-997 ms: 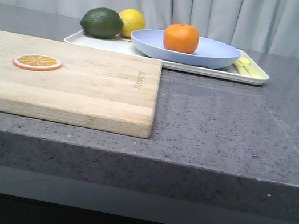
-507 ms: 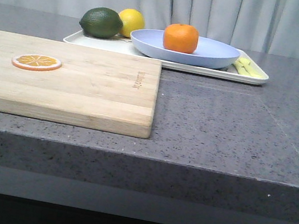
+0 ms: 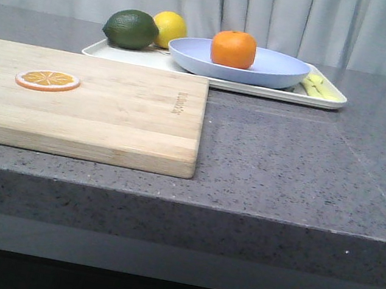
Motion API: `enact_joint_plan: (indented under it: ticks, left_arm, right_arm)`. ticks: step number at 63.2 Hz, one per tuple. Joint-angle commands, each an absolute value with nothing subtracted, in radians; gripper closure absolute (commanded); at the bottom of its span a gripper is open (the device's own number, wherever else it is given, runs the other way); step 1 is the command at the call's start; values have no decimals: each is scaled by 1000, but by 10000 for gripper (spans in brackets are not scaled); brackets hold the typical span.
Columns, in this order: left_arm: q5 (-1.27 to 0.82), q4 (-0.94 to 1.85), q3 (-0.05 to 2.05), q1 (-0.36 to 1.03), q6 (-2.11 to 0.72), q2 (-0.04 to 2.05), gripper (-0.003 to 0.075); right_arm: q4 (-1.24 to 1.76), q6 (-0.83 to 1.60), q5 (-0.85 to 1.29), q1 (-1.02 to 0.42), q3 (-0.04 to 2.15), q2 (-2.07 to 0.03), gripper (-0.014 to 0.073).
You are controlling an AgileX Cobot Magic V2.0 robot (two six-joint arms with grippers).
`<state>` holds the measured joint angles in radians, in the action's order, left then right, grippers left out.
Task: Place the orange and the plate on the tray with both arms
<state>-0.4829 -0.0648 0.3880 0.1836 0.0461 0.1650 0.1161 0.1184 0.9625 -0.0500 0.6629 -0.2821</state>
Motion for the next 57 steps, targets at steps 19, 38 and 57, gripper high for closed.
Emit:
enact_joint_plan:
  ticks: [19, 38, 57]
  left_arm:
    - [-21, 0, 73, 98, 56, 2, 740]
    - [78, 30, -33, 103, 56, -25, 740]
    - [86, 30, -33, 115, 56, -25, 740]
  right_arm:
    - [110, 125, 898, -49, 686, -292, 712]
    - [110, 125, 897, -49, 686, -292, 712]
    - [110, 125, 897, -49, 686, -292, 712]
